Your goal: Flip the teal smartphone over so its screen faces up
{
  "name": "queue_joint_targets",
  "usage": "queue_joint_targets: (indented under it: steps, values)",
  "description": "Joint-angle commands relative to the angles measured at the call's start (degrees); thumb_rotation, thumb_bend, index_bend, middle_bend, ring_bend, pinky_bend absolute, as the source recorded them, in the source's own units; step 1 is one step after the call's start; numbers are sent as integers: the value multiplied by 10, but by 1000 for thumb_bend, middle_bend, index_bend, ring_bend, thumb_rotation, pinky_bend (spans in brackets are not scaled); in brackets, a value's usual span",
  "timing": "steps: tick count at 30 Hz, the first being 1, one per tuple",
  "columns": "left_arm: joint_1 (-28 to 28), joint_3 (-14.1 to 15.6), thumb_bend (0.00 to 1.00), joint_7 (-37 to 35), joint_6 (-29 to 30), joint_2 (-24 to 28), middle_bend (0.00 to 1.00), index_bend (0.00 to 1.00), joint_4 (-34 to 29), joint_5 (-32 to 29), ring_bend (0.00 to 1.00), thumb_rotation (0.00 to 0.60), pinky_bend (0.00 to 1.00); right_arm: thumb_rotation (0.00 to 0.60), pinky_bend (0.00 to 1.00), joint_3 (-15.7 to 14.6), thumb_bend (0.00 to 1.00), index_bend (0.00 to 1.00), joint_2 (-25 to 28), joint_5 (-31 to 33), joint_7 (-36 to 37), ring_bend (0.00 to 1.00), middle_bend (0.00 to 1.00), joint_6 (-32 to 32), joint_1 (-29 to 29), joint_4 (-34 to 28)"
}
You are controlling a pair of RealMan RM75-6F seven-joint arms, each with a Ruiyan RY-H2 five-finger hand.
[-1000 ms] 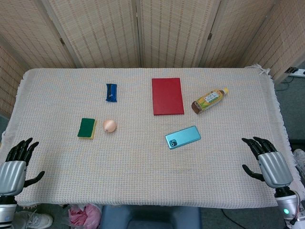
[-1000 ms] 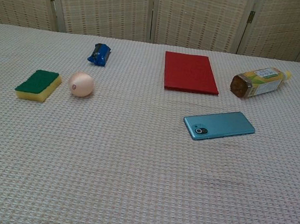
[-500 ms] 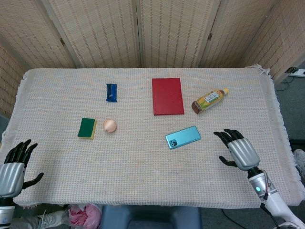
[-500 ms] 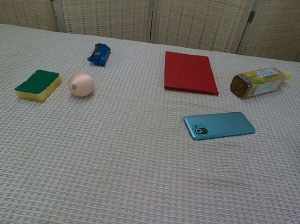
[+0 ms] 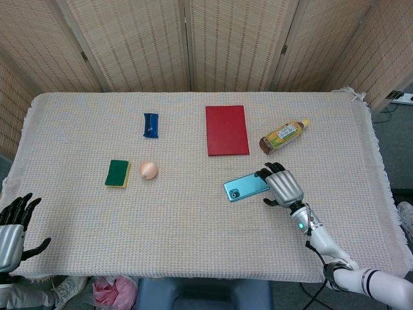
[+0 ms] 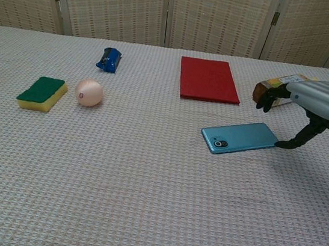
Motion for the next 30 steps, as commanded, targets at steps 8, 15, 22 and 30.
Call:
queue_joint_targets:
  steps: [8, 15, 22, 30]
  values:
    - [2, 0, 203, 0, -4, 2, 67, 142, 0, -2, 46, 600, 142, 600, 183, -1, 125, 321, -61, 34, -20, 141, 318, -45, 48, 78]
    - [3, 0, 202, -2, -6, 1, 67, 142, 3, -6, 46, 600, 142, 600, 184, -11, 141, 340, -76, 41, -26, 141, 323, -49, 57, 104]
    - [2, -1, 203, -4, -8, -2, 67, 142, 6, -5, 46, 600, 142, 600, 183, -14, 144, 350, -84, 51, -38, 141, 326, -57, 68, 118]
    - [3, -3, 203, -9, -11, -3, 67, 142, 12, -12, 46, 600, 142, 600, 184, -20, 151, 371, -96, 63, -46, 141, 334, -69, 77, 134]
